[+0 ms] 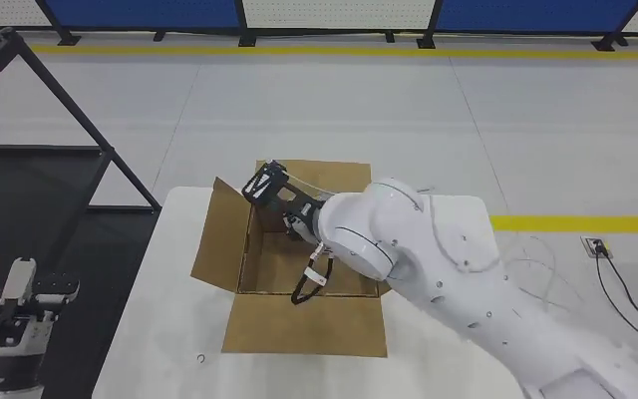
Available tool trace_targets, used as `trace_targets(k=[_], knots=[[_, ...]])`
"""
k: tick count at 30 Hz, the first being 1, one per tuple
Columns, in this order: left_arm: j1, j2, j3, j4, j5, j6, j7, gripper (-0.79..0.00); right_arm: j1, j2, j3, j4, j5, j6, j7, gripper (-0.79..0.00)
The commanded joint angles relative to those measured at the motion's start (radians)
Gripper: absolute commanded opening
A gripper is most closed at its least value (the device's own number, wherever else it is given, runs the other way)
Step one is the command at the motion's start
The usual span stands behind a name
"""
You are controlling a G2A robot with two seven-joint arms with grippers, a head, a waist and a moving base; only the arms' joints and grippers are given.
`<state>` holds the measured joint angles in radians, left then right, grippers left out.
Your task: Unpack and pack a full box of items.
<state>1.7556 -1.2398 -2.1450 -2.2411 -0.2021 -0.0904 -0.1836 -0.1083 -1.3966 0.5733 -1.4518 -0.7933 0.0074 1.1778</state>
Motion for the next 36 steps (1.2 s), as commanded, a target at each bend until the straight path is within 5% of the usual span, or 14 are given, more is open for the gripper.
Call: trace_targets(k=[1,8,25,36], knots=[[0.005,-0.001,-0.013,0.001,-0.006,-0.002,-0.002,0.000,0.021,-0.030,-0.048,0.121,0.037,-0.018,-0.018,-0.785],[0.013,-0.003,-0.039,0.004,-0.019,-0.001,-0.012,0.000,0.048,-0.121,-0.142,0.368,0.136,-0.079,-0.061,-0.785],[-0.024,0.001,0.010,-0.008,0.036,0.021,-0.078,0.000,0.015,-0.135,-0.162,0.445,0.075,-0.091,-0.091,-0.785],[-0.020,-0.002,-0.013,-0.004,0.019,0.025,-0.056,0.000,0.044,-0.262,-0.251,0.787,0.058,-0.217,-0.121,-0.785]])
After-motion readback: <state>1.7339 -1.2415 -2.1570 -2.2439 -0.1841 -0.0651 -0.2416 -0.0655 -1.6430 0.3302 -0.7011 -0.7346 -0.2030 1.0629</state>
